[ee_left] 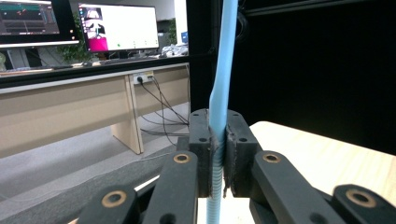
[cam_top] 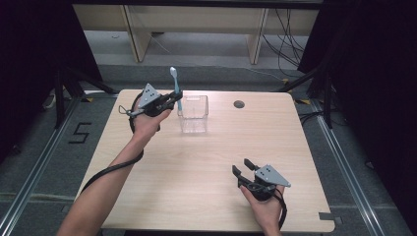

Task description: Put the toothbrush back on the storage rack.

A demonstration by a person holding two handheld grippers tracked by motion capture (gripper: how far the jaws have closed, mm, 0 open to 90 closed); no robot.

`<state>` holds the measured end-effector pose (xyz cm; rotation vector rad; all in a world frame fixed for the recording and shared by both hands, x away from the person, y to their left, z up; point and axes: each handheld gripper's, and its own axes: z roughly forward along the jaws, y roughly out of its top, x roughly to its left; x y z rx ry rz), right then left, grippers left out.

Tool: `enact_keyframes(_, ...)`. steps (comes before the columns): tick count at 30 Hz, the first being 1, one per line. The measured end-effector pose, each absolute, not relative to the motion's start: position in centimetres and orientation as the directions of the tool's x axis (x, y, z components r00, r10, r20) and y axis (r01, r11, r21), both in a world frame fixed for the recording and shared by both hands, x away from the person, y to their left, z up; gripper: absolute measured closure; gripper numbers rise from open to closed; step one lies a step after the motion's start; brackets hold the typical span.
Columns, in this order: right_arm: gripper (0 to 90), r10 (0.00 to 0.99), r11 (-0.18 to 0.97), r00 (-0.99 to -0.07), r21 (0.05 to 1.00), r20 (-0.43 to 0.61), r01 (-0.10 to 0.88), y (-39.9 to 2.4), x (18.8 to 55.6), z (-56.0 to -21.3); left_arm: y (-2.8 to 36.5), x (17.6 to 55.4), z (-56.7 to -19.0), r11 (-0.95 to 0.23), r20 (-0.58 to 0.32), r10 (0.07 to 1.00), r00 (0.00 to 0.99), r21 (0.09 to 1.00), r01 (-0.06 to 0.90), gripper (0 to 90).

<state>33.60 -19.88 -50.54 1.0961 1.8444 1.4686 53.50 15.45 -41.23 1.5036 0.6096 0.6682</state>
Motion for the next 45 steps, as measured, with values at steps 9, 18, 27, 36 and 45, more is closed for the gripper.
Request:
enact_keyframes(9,47.1,0.842,0.072,-0.533,0.96,0.087,0.27,-19.7,33.7,-50.6,15.0,54.3,-41.3,-0.052,0.038,0.737,0.675,0.999,0.0,82.8)
enact_keyframes(18,47.0,0.84,0.066,-0.534,0.957,0.098,0.281,-19.8,33.6,-50.6,15.0,54.6,-42.4,-0.062,0.03,0.747,0.664,0.998,0.025,82.8)
enact_keyframes(27,47.0,0.84,0.077,-0.533,0.951,0.1,0.299,-19.8,33.5,-50.6,14.7,54.3,-43.0,-0.077,0.031,0.75,0.661,0.996,0.041,82.7)
enact_keyframes(36,46.9,0.841,0.095,-0.536,0.957,0.07,0.274,-19.8,33.6,-50.7,15.3,53.8,-43.8,-0.055,-0.003,0.75,0.662,0.996,0.067,82.6)
enact_keyframes(45,46.7,0.842,0.083,-0.53,0.949,0.096,0.304,-19.5,33.5,-50.8,15.0,53.7,-44.2,-0.061,-0.002,0.751,0.661,0.995,0.073,82.6)
